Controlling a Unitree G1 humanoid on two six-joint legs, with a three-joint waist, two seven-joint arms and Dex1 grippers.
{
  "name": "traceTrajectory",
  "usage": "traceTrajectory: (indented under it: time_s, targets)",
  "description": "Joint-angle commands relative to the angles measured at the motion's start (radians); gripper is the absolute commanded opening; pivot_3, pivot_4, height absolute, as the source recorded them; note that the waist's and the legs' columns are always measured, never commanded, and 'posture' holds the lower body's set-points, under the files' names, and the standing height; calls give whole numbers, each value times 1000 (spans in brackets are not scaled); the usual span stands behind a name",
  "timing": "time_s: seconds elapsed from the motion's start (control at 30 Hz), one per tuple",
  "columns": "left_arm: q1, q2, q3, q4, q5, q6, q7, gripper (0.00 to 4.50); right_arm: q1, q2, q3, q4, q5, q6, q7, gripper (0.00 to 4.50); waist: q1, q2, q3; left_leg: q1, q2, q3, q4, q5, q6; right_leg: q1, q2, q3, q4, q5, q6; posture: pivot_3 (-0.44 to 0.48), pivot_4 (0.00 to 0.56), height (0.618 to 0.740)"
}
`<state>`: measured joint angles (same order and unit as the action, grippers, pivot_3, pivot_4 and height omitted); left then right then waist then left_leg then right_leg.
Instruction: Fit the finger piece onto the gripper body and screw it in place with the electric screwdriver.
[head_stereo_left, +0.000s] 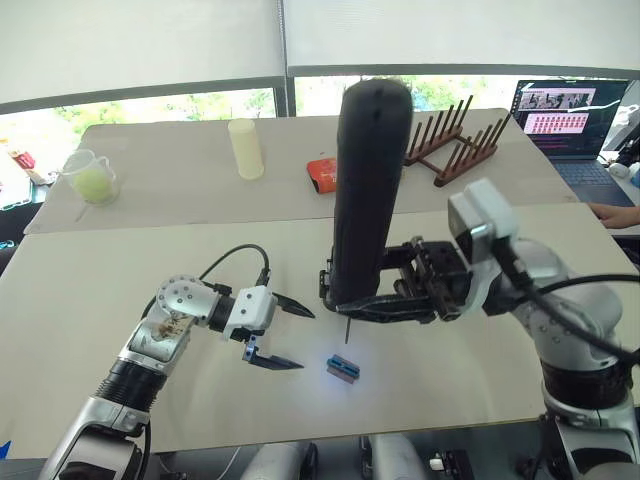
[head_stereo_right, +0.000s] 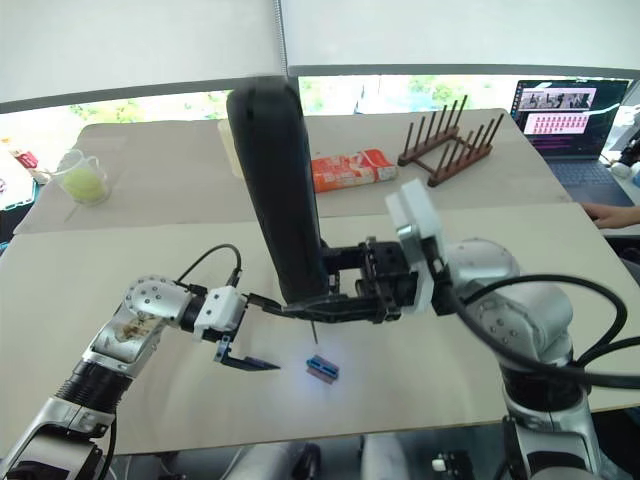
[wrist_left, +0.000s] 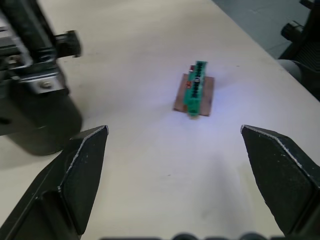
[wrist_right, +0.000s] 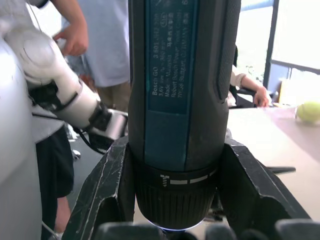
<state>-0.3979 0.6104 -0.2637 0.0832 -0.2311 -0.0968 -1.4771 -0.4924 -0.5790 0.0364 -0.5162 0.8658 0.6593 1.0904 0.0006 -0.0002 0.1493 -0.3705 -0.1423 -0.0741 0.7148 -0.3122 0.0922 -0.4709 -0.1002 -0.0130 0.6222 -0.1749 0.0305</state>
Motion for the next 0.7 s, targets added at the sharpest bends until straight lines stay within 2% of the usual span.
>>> traceTrajectory:
  time_s: [0.03, 0.47, 0.7]
  targets:
    - [12, -4, -25, -30, 9, -63, -12, 4500, 22, 19, 19, -47, -56, -92, -2, 1896, 1, 0, 0, 0, 0, 0, 0, 0, 0, 0, 0, 0, 0, 0, 0, 0, 150, 740]
    - [10, -35, -66, -8, 35, -141, 11, 4500, 168, 23, 77, -60, -167, -224, 36, 1896, 11, 0, 0, 1, 0, 0, 0, 0, 0, 1, 4, 0, -2, 0, 0, 0, 150, 740]
    - [8, -43, -70, -50, 21, -73, 41, 4500, 184, 30, 89, -43, -187, -247, 25, 1896, 11, 0, 0, 1, 0, 0, 0, 0, 0, 1, 4, 0, -2, 0, 0, 0, 150, 740]
